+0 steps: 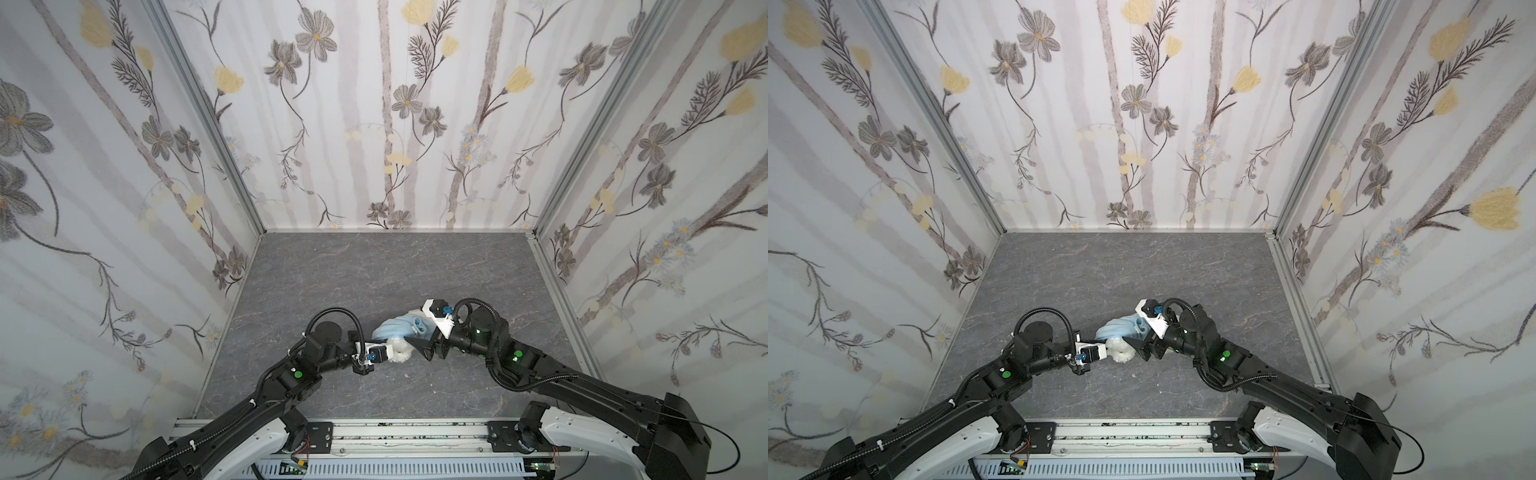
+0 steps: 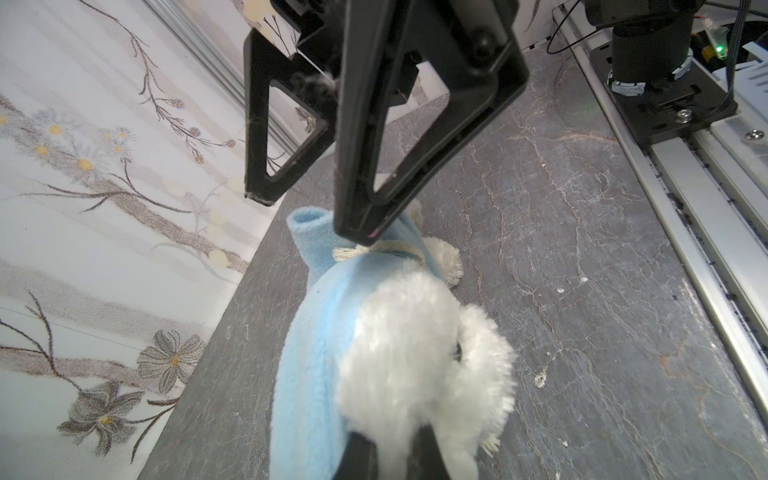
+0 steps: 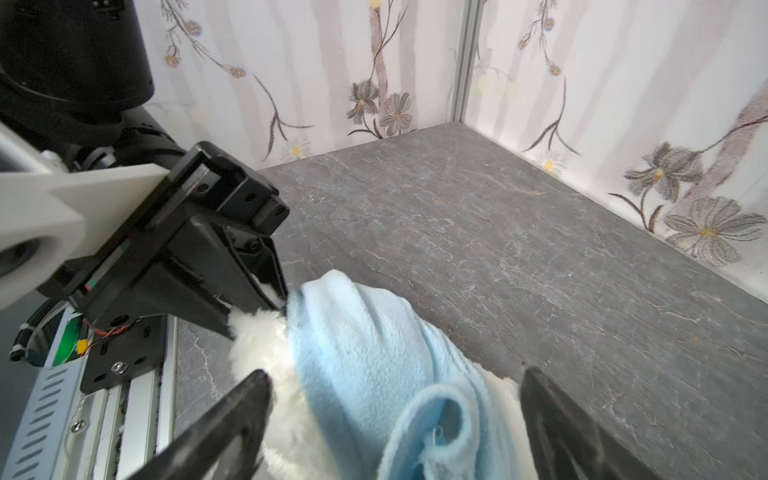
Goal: Dress the teddy bear
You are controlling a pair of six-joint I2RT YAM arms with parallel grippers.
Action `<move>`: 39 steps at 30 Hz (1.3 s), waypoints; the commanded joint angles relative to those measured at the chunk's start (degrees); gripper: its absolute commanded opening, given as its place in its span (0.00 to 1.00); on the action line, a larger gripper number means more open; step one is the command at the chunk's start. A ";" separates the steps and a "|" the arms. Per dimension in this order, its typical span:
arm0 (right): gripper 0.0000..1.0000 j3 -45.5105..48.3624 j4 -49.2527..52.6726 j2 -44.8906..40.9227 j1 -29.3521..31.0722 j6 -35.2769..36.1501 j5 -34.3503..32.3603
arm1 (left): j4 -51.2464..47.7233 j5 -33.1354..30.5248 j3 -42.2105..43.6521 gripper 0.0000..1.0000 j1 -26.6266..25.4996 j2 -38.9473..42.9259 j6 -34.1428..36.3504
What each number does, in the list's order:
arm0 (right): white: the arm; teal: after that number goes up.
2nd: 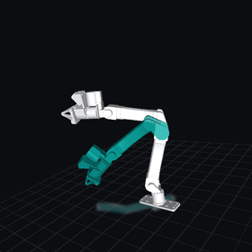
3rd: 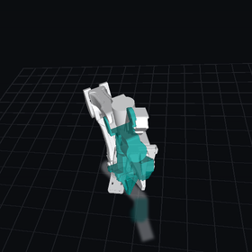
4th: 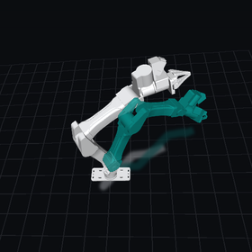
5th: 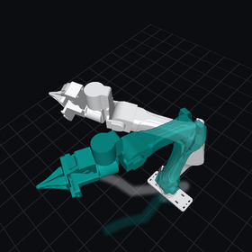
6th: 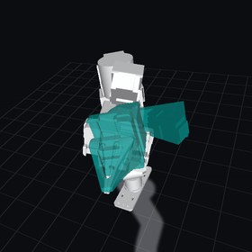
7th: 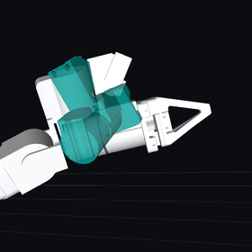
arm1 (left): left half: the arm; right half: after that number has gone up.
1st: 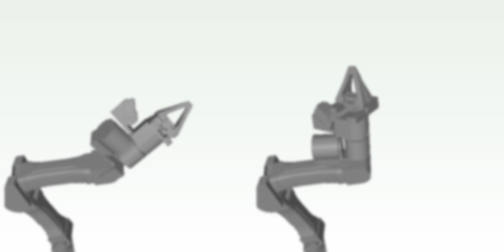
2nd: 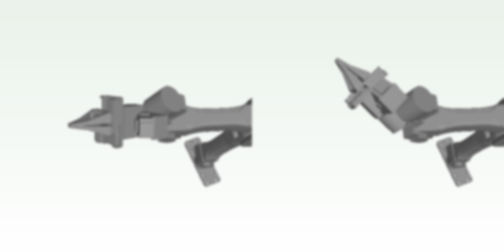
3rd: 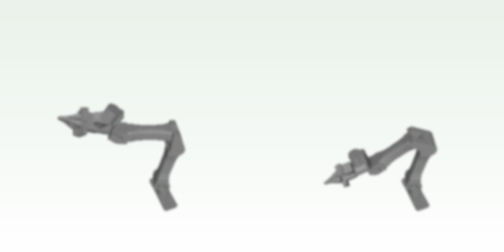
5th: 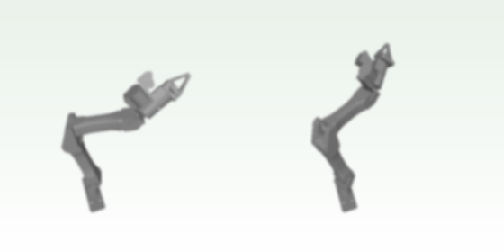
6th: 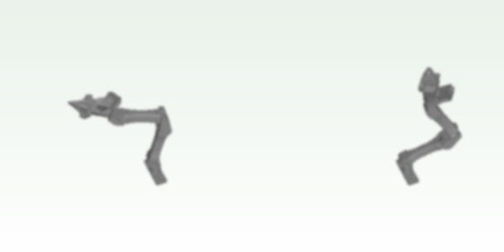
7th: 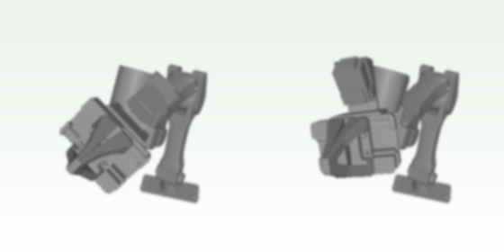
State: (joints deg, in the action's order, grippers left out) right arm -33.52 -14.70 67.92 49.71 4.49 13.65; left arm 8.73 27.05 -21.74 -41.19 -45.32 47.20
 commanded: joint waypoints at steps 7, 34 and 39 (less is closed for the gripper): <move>0.93 -6.56 2.93 8.61 0.30 2.61 -0.19 | 1.90 1.34 -0.78 0.00 -0.31 0.06 1.35; 0.77 -10.99 3.81 5.49 -7.68 -14.46 -2.92 | 5.26 -12.91 -0.92 0.00 -3.24 1.95 -18.47; 0.81 -2.21 -6.46 -2.98 -6.64 -13.56 -0.19 | 4.88 -29.65 -6.86 0.00 -3.16 -1.60 -53.25</move>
State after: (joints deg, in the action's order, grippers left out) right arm -38.24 -12.75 66.67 42.33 -10.37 9.52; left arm 9.41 10.48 -25.85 -44.45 -45.67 19.16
